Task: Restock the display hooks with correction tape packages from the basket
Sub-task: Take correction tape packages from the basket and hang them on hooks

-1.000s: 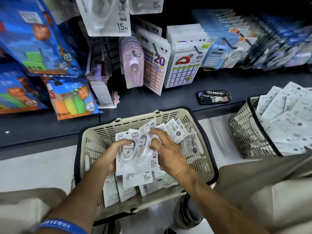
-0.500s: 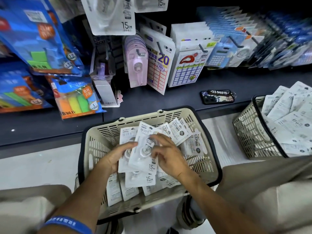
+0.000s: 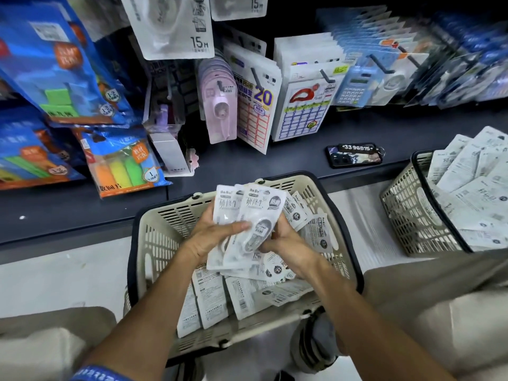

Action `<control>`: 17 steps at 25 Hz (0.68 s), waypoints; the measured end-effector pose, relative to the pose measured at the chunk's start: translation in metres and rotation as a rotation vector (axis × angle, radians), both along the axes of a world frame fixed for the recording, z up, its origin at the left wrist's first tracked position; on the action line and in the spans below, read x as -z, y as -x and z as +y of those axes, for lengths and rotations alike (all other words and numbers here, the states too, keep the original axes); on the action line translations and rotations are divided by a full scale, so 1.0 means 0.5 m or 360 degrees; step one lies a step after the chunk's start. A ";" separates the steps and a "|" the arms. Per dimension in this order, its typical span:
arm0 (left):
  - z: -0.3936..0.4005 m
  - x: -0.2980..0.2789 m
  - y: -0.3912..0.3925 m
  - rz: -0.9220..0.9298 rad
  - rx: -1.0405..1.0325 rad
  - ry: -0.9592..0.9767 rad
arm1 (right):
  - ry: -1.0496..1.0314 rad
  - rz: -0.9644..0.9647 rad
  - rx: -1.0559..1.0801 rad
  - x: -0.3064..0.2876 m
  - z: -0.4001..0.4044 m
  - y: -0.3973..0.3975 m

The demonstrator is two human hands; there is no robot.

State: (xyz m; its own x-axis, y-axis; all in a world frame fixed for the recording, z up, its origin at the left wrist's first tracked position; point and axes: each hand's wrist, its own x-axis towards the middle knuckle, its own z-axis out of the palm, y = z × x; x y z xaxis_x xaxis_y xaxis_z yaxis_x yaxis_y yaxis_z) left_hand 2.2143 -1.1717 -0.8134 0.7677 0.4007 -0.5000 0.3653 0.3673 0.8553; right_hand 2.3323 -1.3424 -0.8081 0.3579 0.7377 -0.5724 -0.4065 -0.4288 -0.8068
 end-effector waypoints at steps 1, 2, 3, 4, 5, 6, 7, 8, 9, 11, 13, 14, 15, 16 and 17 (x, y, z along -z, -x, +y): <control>-0.009 -0.001 -0.003 -0.0055 -0.0014 -0.0020 | -0.0001 -0.0018 0.0036 0.005 0.008 0.011; -0.021 0.004 0.000 -0.0036 0.0014 -0.0100 | 0.0011 -0.0025 0.0038 0.014 0.011 0.021; -0.034 0.015 0.013 0.0047 0.0065 -0.0209 | 0.0043 -0.0022 0.0006 0.026 0.009 0.034; -0.047 0.030 0.031 0.0136 0.0105 -0.0312 | 0.0098 -0.0023 -0.0034 0.034 0.005 0.047; -0.060 0.046 0.051 0.0197 0.0146 -0.0381 | 0.0169 -0.0027 -0.0062 0.043 -0.002 0.057; -0.071 0.063 0.067 0.0227 0.0195 -0.0404 | 0.0236 -0.0031 -0.0075 0.051 -0.009 0.065; -0.079 0.075 0.078 0.0247 0.0239 -0.0385 | 0.0290 -0.0028 -0.0067 0.059 -0.014 0.068; -0.083 0.079 0.081 0.0265 0.0253 -0.0351 | 0.0313 -0.0012 -0.0043 0.062 -0.017 0.069; -0.082 0.079 0.078 0.0268 0.0229 -0.0310 | 0.0312 0.0016 0.0013 0.060 -0.015 0.069; -0.077 0.077 0.062 0.0223 0.0154 -0.0188 | 0.0231 0.0103 0.0133 0.054 -0.008 0.066; -0.073 0.072 0.050 0.0210 0.0127 -0.0173 | 0.0148 0.0133 0.0094 0.044 0.002 0.060; -0.071 0.070 0.047 0.0238 0.0113 -0.0231 | 0.0138 0.0153 0.0025 0.038 0.007 0.057; -0.066 0.068 0.046 0.0286 0.0077 -0.0282 | 0.0143 0.0183 -0.0031 0.039 0.010 0.053; -0.060 0.066 0.047 0.0342 0.0024 -0.0304 | 0.0166 0.0213 -0.0053 0.045 0.011 0.048; -0.052 0.066 0.046 0.0390 -0.0038 -0.0276 | 0.0204 0.0216 -0.0041 0.053 0.010 0.042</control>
State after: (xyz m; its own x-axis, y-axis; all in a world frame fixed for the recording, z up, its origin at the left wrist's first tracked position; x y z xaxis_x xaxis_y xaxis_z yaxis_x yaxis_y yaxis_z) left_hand 2.1913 -1.1978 -0.8464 0.6219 0.5129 -0.5918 0.5617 0.2345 0.7934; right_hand 2.3112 -1.3375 -0.8347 0.2527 0.6634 -0.7043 -0.4954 -0.5365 -0.6832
